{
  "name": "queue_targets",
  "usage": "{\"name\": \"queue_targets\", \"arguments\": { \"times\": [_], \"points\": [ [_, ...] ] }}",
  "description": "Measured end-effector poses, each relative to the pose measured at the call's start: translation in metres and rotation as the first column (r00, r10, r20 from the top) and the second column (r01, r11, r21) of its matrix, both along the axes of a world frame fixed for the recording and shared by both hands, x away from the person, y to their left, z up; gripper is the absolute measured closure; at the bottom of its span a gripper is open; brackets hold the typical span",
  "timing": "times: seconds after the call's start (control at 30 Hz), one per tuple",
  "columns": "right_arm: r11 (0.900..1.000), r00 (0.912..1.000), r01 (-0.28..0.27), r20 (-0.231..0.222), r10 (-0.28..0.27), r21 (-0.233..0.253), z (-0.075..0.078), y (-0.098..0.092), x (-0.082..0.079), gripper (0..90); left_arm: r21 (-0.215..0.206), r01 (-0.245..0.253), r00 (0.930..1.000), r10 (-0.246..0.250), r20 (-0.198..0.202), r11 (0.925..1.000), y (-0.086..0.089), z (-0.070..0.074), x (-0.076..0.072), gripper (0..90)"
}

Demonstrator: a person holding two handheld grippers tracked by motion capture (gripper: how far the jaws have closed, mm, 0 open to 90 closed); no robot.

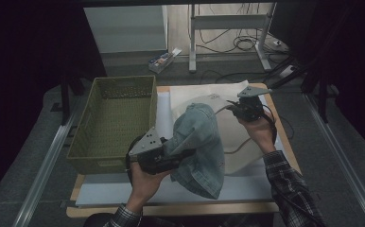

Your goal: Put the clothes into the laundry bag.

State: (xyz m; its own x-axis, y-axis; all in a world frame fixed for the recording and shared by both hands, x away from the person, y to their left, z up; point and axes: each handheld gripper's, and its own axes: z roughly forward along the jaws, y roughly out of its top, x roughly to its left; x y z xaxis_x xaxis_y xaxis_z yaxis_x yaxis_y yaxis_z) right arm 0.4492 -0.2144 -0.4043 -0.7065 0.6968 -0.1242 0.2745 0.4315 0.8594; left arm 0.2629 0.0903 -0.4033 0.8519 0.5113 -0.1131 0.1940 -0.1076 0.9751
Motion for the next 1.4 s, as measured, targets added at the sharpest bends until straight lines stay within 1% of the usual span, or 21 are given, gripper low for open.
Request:
{"name": "queue_targets", "arguments": {
  "times": [0.3,0.47,0.57,0.73,0.93,1.1,1.27,1.4],
  "points": [
    [1.000,1.0000,0.000,0.000,0.000,-0.004,0.000,0.000,0.000,85.8,0.033,0.029,0.9996,-0.028,-0.008,0.9991,-0.018,-0.013,-0.003,57.3],
    [1.000,1.0000,0.001,0.000,-0.001,-0.005,0.000,0.000,0.000,85.8,0.058,0.057,0.9983,-0.057,-0.009,0.9967,-0.029,-0.020,-0.004,57.2],
    [1.000,1.0000,0.001,0.000,-0.001,-0.004,0.001,0.000,0.000,85.8,0.078,0.070,0.9976,-0.070,-0.003,0.9945,-0.036,-0.022,-0.005,57.2],
    [1.000,1.0000,0.002,0.000,-0.002,-0.004,0.001,0.000,0.000,85.8,0.081,0.097,0.9953,-0.097,-0.011,0.9919,-0.044,-0.026,-0.006,57.2],
    [1.000,1.0000,0.002,0.002,-0.002,-0.003,0.001,0.000,0.000,85.8,0.095,0.122,0.9924,-0.120,-0.028,0.9880,-0.055,-0.031,-0.006,57.1],
    [1.000,1.0000,0.002,0.001,-0.002,-0.003,0.001,0.000,0.000,85.9,0.125,0.121,0.9925,-0.118,-0.034,0.9848,-0.062,-0.035,-0.004,57.1],
    [1.000,1.0000,-0.001,0.004,0.001,-0.001,0.002,0.000,-0.001,86.0,0.132,0.116,0.9927,-0.111,-0.048,0.9844,-0.066,-0.041,0.003,57.1],
    [1.000,1.0000,-0.003,0.003,0.003,0.003,0.004,0.000,-0.002,86.0,0.137,0.103,0.9937,-0.095,-0.059,0.9852,-0.068,-0.045,0.010,57.1]
  ]
}}
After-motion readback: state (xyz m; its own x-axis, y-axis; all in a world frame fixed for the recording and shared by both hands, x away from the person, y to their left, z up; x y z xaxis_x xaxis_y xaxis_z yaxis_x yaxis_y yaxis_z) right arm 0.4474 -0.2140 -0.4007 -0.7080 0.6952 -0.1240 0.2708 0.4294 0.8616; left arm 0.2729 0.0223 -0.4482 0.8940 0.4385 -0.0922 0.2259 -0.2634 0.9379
